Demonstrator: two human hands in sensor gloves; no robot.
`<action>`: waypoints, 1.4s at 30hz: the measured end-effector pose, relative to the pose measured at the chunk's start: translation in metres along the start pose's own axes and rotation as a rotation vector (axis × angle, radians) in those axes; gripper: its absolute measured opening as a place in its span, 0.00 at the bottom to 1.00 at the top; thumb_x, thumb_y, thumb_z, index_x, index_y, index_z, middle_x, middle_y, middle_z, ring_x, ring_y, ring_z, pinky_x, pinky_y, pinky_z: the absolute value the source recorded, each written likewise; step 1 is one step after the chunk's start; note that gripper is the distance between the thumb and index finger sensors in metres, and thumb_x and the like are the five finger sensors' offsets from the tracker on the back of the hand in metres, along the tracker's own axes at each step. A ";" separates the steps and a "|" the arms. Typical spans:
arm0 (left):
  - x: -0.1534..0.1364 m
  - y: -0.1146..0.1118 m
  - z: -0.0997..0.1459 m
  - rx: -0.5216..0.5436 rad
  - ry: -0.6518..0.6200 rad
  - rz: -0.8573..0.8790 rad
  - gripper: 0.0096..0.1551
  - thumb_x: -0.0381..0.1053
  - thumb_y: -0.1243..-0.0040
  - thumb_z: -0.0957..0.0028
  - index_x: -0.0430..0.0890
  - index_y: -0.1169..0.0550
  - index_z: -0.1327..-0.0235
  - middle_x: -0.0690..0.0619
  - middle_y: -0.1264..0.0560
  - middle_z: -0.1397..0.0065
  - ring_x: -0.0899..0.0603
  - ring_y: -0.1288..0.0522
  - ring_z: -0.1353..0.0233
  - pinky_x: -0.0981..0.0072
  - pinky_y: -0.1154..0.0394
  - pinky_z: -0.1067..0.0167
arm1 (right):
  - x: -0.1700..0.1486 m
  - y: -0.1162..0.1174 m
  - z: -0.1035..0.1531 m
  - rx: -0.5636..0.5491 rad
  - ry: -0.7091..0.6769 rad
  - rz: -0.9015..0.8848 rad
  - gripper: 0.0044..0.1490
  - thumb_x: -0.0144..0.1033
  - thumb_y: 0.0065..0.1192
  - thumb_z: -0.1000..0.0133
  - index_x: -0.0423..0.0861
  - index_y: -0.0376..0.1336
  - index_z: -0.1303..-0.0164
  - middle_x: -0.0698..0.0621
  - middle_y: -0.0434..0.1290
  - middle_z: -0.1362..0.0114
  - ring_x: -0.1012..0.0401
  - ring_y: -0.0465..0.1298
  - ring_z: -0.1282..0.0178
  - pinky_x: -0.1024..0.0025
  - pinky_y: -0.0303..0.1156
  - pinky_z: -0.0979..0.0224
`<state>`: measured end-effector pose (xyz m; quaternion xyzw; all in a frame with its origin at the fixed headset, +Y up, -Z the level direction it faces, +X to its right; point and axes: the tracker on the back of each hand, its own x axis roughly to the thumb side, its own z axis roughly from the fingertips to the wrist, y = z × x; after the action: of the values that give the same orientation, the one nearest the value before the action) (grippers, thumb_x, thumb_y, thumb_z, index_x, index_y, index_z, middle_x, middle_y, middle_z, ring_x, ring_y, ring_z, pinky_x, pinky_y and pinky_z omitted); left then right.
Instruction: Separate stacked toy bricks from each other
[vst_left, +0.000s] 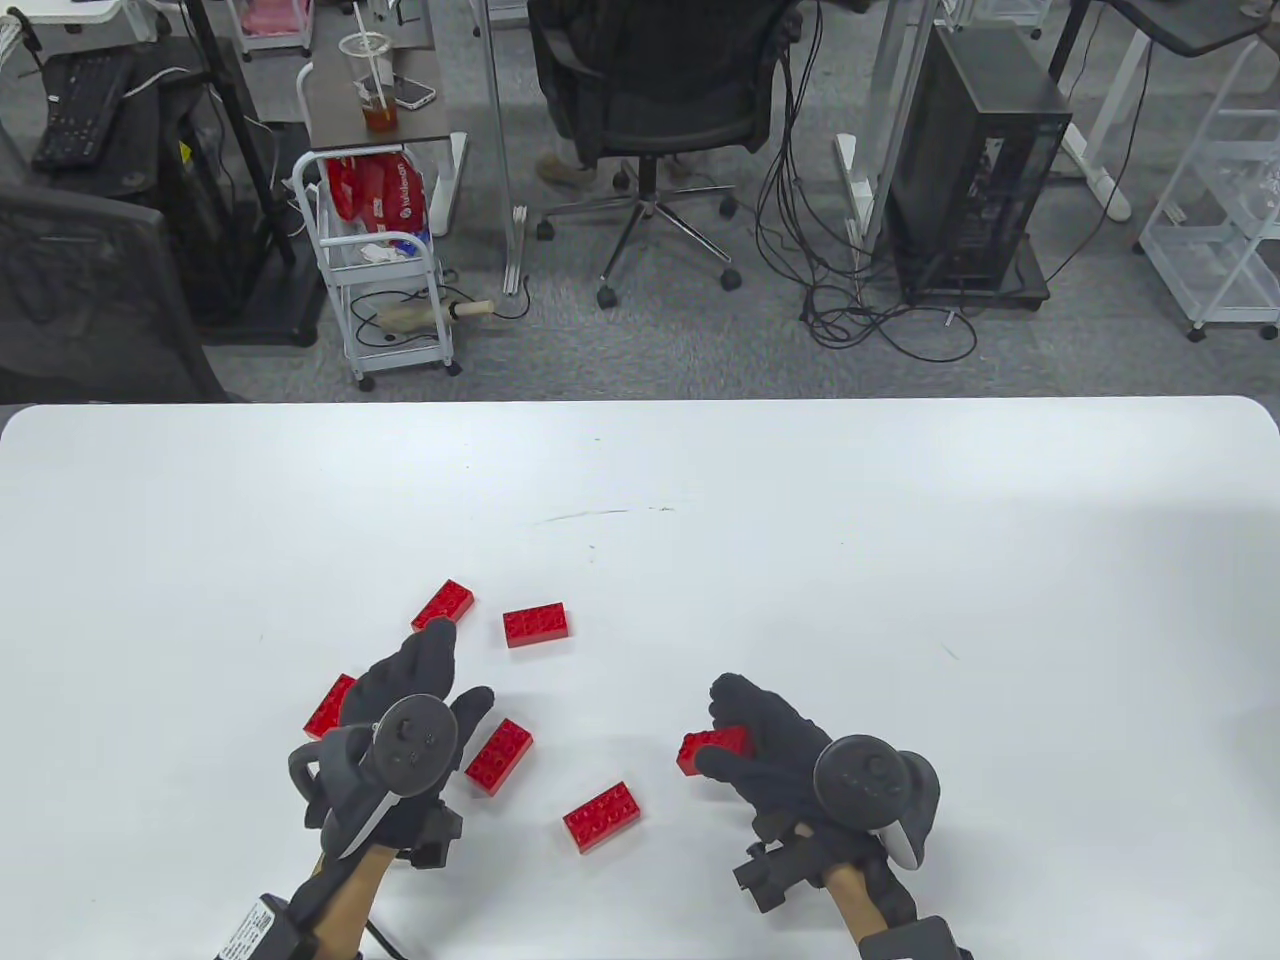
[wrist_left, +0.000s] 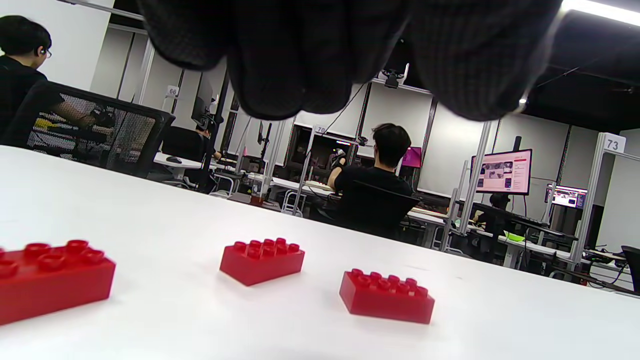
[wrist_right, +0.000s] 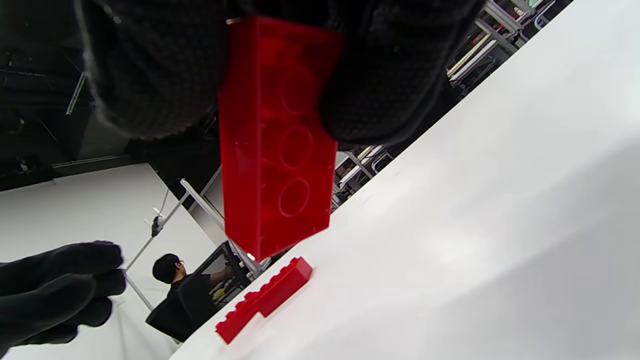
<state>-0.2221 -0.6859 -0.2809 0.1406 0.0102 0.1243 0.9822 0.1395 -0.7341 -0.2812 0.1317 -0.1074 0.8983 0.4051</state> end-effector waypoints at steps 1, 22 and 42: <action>0.000 -0.001 0.000 -0.004 -0.001 0.005 0.47 0.66 0.36 0.55 0.51 0.30 0.20 0.51 0.25 0.22 0.42 0.21 0.28 0.49 0.28 0.27 | -0.001 0.000 -0.001 0.004 0.001 0.012 0.47 0.50 0.72 0.55 0.45 0.62 0.26 0.43 0.74 0.29 0.52 0.84 0.36 0.63 0.87 0.41; 0.006 -0.013 0.002 -0.054 -0.035 0.007 0.46 0.66 0.35 0.55 0.51 0.30 0.21 0.52 0.23 0.23 0.43 0.19 0.30 0.50 0.27 0.28 | -0.032 -0.003 -0.036 0.102 0.123 0.324 0.47 0.49 0.73 0.56 0.48 0.62 0.25 0.47 0.74 0.27 0.56 0.86 0.33 0.69 0.87 0.38; 0.013 -0.023 0.004 -0.116 -0.059 -0.029 0.46 0.66 0.35 0.55 0.52 0.29 0.21 0.52 0.23 0.24 0.43 0.19 0.31 0.50 0.27 0.28 | -0.033 0.002 -0.036 0.265 0.041 0.670 0.43 0.47 0.76 0.53 0.51 0.63 0.26 0.49 0.75 0.28 0.56 0.85 0.34 0.77 0.85 0.57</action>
<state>-0.2035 -0.7047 -0.2836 0.0871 -0.0241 0.1064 0.9902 0.1535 -0.7475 -0.3262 0.1227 -0.0192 0.9898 0.0696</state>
